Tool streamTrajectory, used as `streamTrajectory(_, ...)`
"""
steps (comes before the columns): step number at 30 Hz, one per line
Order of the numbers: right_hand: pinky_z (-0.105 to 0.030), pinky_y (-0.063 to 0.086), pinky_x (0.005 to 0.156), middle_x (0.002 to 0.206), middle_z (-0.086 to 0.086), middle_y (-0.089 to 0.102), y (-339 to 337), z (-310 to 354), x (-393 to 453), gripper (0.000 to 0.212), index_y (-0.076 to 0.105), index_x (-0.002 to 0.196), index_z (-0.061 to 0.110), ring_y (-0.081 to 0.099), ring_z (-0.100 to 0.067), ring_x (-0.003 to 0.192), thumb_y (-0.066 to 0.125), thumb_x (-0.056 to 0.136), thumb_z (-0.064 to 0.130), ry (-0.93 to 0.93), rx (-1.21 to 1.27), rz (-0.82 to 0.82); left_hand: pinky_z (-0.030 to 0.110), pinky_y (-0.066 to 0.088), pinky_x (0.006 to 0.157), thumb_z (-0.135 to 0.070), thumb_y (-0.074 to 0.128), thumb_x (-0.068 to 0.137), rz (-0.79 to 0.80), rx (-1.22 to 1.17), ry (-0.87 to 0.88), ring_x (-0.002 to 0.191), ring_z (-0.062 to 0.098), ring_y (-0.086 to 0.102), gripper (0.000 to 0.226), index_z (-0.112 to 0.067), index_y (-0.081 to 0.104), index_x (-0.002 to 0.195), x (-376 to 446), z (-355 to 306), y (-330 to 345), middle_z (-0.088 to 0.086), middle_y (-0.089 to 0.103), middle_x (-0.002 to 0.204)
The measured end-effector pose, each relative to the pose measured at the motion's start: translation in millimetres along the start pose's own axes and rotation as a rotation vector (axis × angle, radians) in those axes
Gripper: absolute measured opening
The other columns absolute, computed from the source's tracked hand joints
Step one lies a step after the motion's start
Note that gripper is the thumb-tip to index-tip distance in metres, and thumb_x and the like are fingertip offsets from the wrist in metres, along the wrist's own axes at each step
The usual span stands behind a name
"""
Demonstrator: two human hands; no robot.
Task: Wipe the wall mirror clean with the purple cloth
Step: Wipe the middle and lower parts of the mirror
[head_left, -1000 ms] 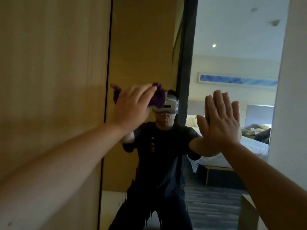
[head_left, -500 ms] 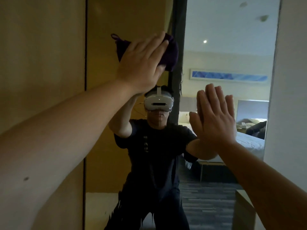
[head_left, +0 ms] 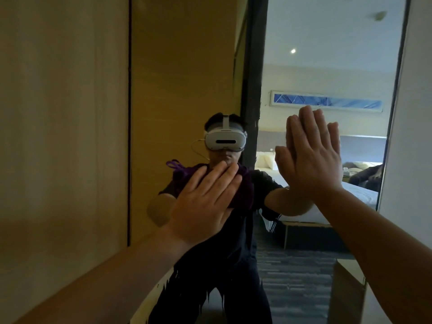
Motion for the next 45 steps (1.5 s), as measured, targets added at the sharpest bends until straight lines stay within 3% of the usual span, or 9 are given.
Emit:
streamTrajectory(5, -0.045, -0.005, 0.123, 0.165, -0.008, -0.002, -5.0, -8.1, -11.2, 0.07, 0.014, 0.157, 0.015, -0.007, -0.023, 0.153, 0.026, 0.1, 0.054, -0.02, 0.07, 0.002, 0.051, 0.035, 0.114, -0.032, 0.054, 0.096, 0.035, 0.005, 0.035, 0.147, 0.028, 0.031, 0.057, -0.011, 0.043, 0.148, -34.9, -20.7, 7.1, 0.009, 0.035, 0.159)
streamTrajectory(8, -0.047, -0.008, 0.122, 0.165, -0.008, -0.009, -12.3, -38.3, -25.5, 0.074, 0.004, 0.158, 0.014, -0.012, -0.023, 0.152, 0.016, 0.1, 0.057, 0.112, 0.025, 0.007, 0.049, 0.039, 0.111, -0.03, 0.051, 0.098, 0.014, 0.017, 0.05, 0.145, 0.027, 0.036, 0.051, -0.013, 0.048, 0.146, -42.6, -23.3, 9.8, 0.007, 0.04, 0.156)
streamTrajectory(15, -0.046, -0.007, 0.122, 0.165, -0.005, -0.009, -4.6, -65.2, -35.9, 0.069, 0.004, 0.158, 0.016, -0.016, -0.019, 0.151, 0.02, 0.102, 0.054, 0.172, -0.002, 0.066, 0.043, 0.048, 0.096, -0.026, 0.068, 0.094, -0.07, -0.116, -0.019, 0.126, 0.023, 0.057, 0.044, -0.018, 0.059, 0.137, -27.5, -21.1, -1.3, -0.001, 0.054, 0.146)
streamTrajectory(21, -0.042, -0.011, 0.122, 0.164, -0.003, -0.013, -3.5, -67.3, -36.0, 0.067, -0.003, 0.156, 0.021, -0.017, -0.02, 0.151, 0.018, 0.101, 0.055, 0.156, 0.012, 0.083, 0.049, 0.041, 0.098, -0.012, 0.074, 0.084, -0.189, -0.132, -0.093, 0.117, 0.031, 0.051, 0.063, -0.01, 0.046, 0.14, 98.6, 20.6, -21.8, 0.01, 0.057, 0.137)
streamTrajectory(25, -0.041, -0.014, 0.121, 0.165, -0.003, -0.012, -2.9, -68.3, -35.9, 0.067, -0.002, 0.156, 0.02, -0.017, -0.02, 0.151, 0.015, 0.102, 0.054, 0.151, -0.012, 0.085, 0.049, 0.037, 0.106, -0.02, 0.053, 0.094, -0.274, -0.12, -0.121, 0.124, 0.035, 0.051, 0.051, -0.008, 0.047, 0.143, 218.0, 43.0, -52.1, 0.012, 0.055, 0.14)
streamTrajectory(27, -0.04, -0.015, 0.121, 0.165, -0.004, -0.01, -3.3, -68.4, -35.9, 0.067, 0.001, 0.157, 0.019, -0.015, -0.021, 0.151, 0.017, 0.102, 0.053, 0.145, -0.016, 0.079, 0.045, 0.031, 0.11, -0.024, 0.042, 0.096, -0.243, -0.084, -0.156, 0.131, 0.033, 0.047, 0.052, -0.01, 0.047, 0.145, 261.5, 46.0, -62.6, 0.008, 0.051, 0.147)
streamTrajectory(30, -0.041, -0.013, 0.121, 0.165, -0.005, -0.007, -3.7, -67.5, -37.1, 0.066, 0.004, 0.157, 0.018, -0.013, -0.021, 0.152, 0.02, 0.102, 0.049, 0.144, -0.007, 0.056, 0.044, 0.02, 0.117, -0.027, 0.042, 0.102, -0.079, -0.025, -0.156, 0.147, 0.028, 0.028, 0.053, -0.016, 0.034, 0.153, 285.9, 48.9, -43.2, 0.003, 0.032, 0.16)
streamTrajectory(40, -0.048, -0.004, 0.123, 0.163, -0.001, -0.009, 1.8, -72.0, -37.6, 0.063, -0.001, 0.154, 0.021, -0.011, -0.022, 0.152, 0.019, 0.103, 0.051, 0.116, 0.03, 0.013, 0.048, 0.02, 0.12, -0.038, 0.041, 0.099, 0.001, 0.023, 0.047, 0.147, 0.031, 0.029, 0.061, -0.008, 0.036, 0.152, 153.2, -15.4, -3.2, 0.012, 0.031, 0.16)
streamTrajectory(45, -0.045, -0.005, 0.123, 0.164, -0.002, -0.005, 1.8, -71.8, -38.8, 0.064, 0.005, 0.156, 0.019, -0.007, -0.023, 0.153, 0.022, 0.103, 0.05, 0.105, 0.04, -0.024, 0.05, 0.027, 0.118, -0.037, 0.052, 0.1, 0.021, 0.004, 0.102, 0.148, 0.03, 0.03, 0.062, -0.008, 0.037, 0.152, 66.9, -62.5, 14.6, 0.012, 0.031, 0.16)
Point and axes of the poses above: each hand's wrist, its own x-axis towards the middle knuckle, its own y-axis out of the palm, z = x × y, the point moved 4 cm from there along x, towards the middle knuckle
